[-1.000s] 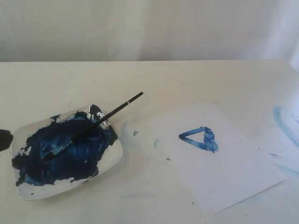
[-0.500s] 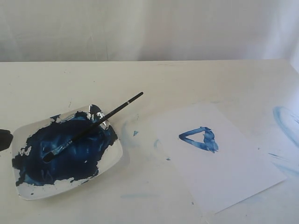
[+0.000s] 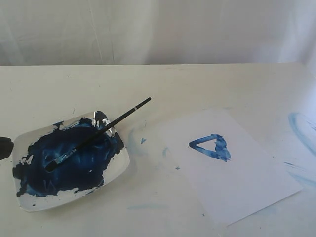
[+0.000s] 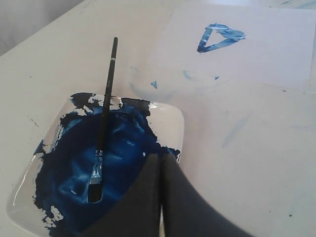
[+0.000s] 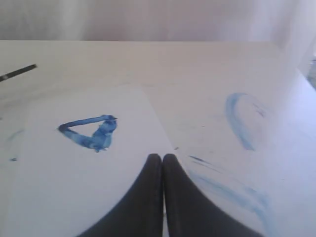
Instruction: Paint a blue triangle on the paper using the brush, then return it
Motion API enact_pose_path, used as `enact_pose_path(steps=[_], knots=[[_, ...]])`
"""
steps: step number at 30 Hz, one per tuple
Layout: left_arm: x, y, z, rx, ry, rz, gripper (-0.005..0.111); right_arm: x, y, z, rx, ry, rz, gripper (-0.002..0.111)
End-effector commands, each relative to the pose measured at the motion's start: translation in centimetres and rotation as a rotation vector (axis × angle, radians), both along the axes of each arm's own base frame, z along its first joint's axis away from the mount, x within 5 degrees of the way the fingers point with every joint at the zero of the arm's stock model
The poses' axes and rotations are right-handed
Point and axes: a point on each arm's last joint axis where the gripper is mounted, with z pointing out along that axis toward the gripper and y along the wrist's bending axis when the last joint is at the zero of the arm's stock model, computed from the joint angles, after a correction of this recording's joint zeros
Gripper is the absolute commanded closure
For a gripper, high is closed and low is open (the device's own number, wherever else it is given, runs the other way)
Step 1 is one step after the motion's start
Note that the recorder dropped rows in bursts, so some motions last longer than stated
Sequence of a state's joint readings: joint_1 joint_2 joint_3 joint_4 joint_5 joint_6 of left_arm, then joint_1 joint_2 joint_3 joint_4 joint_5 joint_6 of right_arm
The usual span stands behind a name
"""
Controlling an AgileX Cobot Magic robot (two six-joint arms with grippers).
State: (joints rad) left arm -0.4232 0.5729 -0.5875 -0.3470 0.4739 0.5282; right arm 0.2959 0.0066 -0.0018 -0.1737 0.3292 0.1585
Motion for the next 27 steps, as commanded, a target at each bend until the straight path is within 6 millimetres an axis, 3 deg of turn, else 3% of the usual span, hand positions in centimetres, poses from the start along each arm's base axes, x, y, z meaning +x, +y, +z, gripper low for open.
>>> enact_pose_path(steps=[1, 9, 17, 22, 27], knots=[[-0.2, 0.1, -0.1, -0.006, 0.004, 0.001, 0.107, 0.1, -0.8, 0.0, -0.06, -0.018, -0.131, 0.108], [-0.2, 0.1, -0.1, -0.006, 0.004, 0.001, 0.107, 0.1, -1.3, 0.0, -0.105, -0.021, -0.213, 0.108], [-0.2, 0.1, -0.1, -0.006, 0.004, 0.001, 0.107, 0.0, -0.4, 0.1, 0.007, -0.014, -0.117, 0.108], [-0.2, 0.1, -0.1, -0.006, 0.004, 0.001, 0.107, -0.1, 0.2, 0.1, 0.009, -0.013, -0.004, 0.108], [-0.2, 0.1, -0.1, -0.006, 0.004, 0.001, 0.107, -0.1, 0.2, 0.1, 0.008, -0.014, 0.001, 0.108]])
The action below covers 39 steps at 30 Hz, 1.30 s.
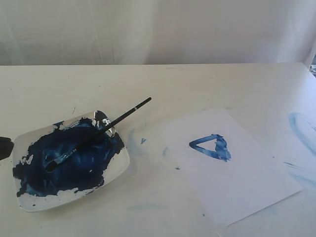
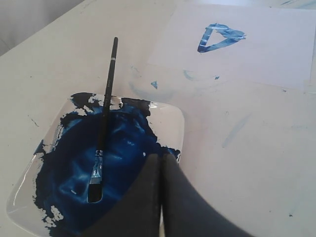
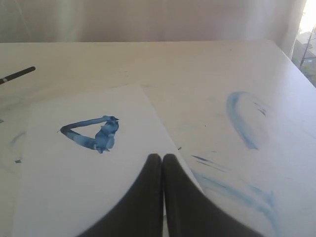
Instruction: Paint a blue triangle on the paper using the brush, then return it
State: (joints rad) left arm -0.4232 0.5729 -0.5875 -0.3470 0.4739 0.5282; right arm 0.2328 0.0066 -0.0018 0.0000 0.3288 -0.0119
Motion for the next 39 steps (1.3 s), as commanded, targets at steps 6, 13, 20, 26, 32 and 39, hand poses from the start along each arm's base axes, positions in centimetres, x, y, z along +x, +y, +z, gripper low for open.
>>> enact_pose_path(steps=[6, 13, 20, 26, 32, 39], knots=[[-0.2, 0.1, -0.1, -0.006, 0.004, 0.001, 0.107, 0.0, 0.0, 0.1, 0.001, -0.02, 0.008, 0.108], [-0.2, 0.1, -0.1, -0.006, 0.004, 0.001, 0.107, 0.0, 0.0, 0.1, 0.001, -0.02, 0.008, 0.108], [-0.2, 0.1, -0.1, -0.006, 0.004, 0.001, 0.107, 0.0, 0.0, 0.1, 0.001, -0.02, 0.008, 0.108], [-0.2, 0.1, -0.1, -0.005, 0.001, 0.002, 0.107, 0.0, 0.0, 0.1, 0.001, -0.02, 0.008, 0.108], [-1.2, 2.0, 0.2, -0.061, -0.144, 0.161, 0.107, 0.0, 0.0, 0.1, 0.001, -0.02, 0.008, 0.108], [-2.8, 4.2, -4.7, -0.136, -0.315, 0.408, 0.107, 0.0, 0.0, 0.1, 0.001, -0.02, 0.008, 0.108]])
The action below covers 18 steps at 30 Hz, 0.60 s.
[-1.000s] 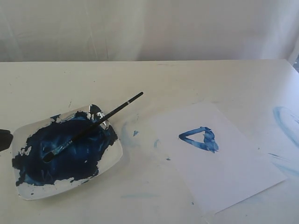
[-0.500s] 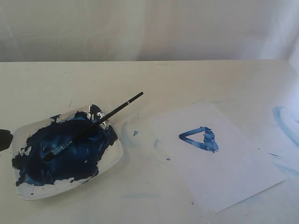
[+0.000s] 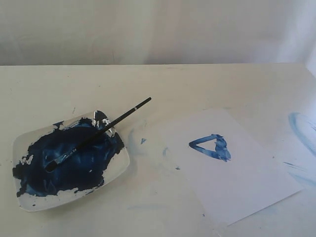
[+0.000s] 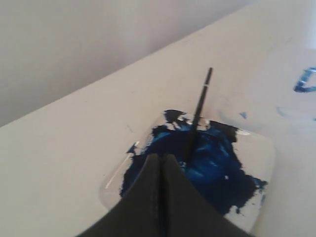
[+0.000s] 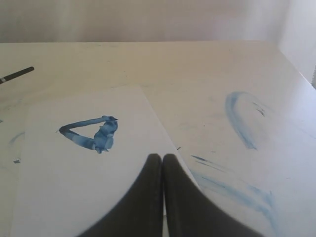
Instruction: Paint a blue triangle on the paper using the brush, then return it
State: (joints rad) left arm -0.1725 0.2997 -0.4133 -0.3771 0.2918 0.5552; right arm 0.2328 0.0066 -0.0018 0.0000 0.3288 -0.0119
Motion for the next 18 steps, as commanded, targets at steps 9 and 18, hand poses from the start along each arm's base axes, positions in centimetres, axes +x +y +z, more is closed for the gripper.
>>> enact_pose_path(steps=[9, 18], knots=[[-1.5, 1.1, -6.9, -0.029, -0.06, 0.131, 0.107, 0.0, 0.0, 0.1, -0.001, -0.02, 0.009, 0.108], [-1.1, 1.8, -8.1, -0.114, -0.05, 0.232, 0.107, 0.0, 0.0, 0.1, -0.001, -0.02, 0.009, 0.108]])
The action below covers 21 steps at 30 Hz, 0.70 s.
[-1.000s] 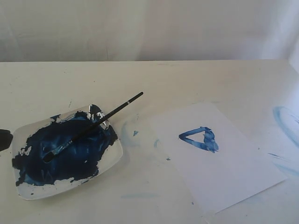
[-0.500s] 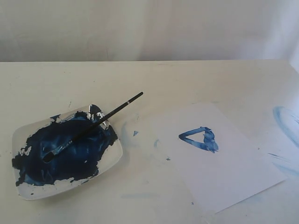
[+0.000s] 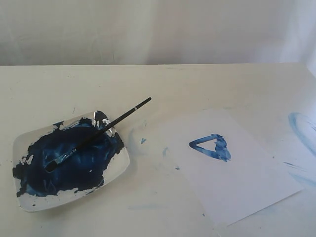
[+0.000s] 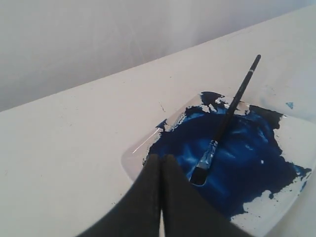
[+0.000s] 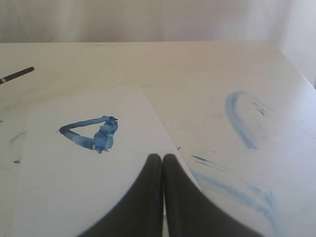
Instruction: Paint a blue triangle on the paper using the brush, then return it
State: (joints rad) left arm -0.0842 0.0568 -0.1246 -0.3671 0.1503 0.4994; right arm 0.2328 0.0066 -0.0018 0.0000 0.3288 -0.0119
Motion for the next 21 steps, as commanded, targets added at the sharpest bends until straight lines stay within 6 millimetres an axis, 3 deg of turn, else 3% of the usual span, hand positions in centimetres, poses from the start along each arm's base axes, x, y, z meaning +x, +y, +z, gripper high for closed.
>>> enact_pose_path(steps=[1, 4, 10, 21], knots=[[0.3, 0.7, -1.6, -0.059, 0.017, 0.093, 0.107, 0.0, 0.0, 0.1, -0.001, -0.02, 0.009, 0.108], [0.5, 1.0, -3.3, -0.084, 0.041, 0.131, 0.107, 0.0, 0.0, 0.1, -0.001, -0.02, 0.009, 0.108], [0.2, 0.9, -4.5, -0.068, 0.169, 0.122, 0.107, 0.0, 0.0, 0.1, -0.001, -0.02, 0.009, 0.108], [-0.2, 1.6, -4.8, -0.06, 0.183, 0.241, 0.107, 0.0, 0.0, 0.1, -0.001, -0.02, 0.009, 0.108]])
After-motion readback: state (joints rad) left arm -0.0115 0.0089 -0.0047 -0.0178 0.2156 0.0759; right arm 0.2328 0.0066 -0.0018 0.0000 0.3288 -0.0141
